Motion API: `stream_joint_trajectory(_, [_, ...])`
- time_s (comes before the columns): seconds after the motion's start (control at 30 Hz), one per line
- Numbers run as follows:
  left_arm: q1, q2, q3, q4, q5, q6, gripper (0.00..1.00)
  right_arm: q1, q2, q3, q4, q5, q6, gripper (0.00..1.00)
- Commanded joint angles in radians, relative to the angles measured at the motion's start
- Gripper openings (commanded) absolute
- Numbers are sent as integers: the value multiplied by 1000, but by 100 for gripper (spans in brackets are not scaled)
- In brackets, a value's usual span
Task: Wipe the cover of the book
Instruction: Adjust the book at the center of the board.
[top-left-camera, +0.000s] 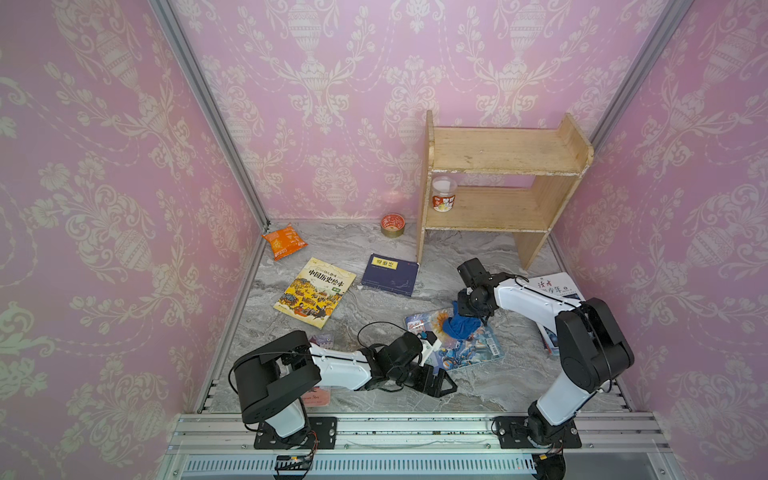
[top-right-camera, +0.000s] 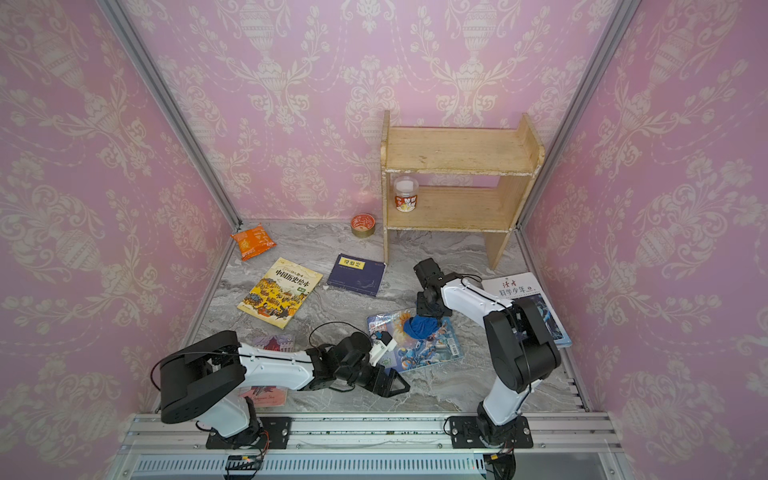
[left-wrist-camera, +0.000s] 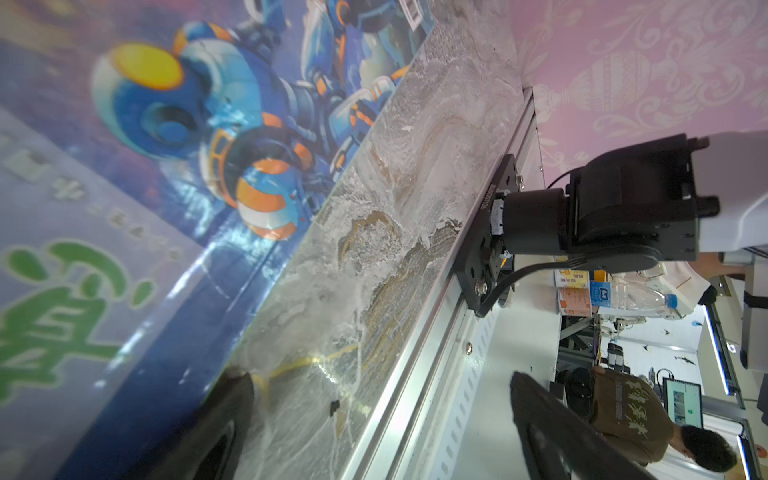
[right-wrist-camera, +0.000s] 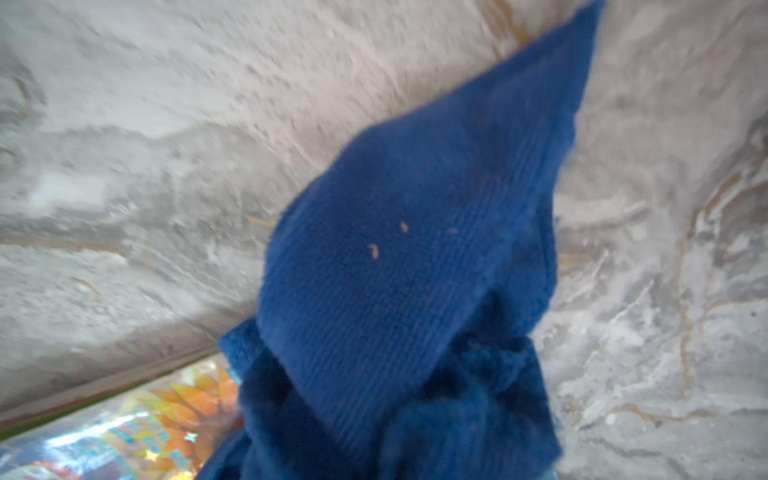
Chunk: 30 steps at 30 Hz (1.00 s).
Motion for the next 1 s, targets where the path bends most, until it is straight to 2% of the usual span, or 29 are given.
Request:
stream_joint_trajectory(0.0, [98, -41, -75, -216, -150, 23, 99, 8, -81, -110, -22, -61, 57, 0])
stream_joint_trajectory(0.2, [222, -106, -57, -320, -212, 97, 99, 73, -240, -299, -4, -168, 169, 0])
stream_joint_trajectory(0.33, [262, -87, -46, -286, -218, 77, 99, 193, -321, -379, 5, -204, 263, 0])
stream_joint_trajectory(0.4, [267, -82, -48, -256, -209, 60, 99, 204, -353, -388, -8, -233, 275, 0])
stream_joint_trajectory(0.43, [268, -82, -54, -242, -205, 47, 99, 204, -386, -378, -30, -214, 272, 0])
stream_joint_trajectory(0.57, [267, -90, -90, -173, -186, -6, 99, 167, -475, -228, -181, 8, 198, 0])
stream_joint_trajectory(0.67, [264, -104, -121, -121, -178, -49, 99, 68, -424, -120, -186, 29, 113, 0])
stream_joint_trajectory(0.77, [258, -114, -146, -87, -178, -88, 99, -18, -275, -26, -174, 31, 51, 0])
stream_joint_trajectory(0.97, [214, -120, -165, -76, -215, -137, 99, -60, -7, 74, -124, -45, 13, 0])
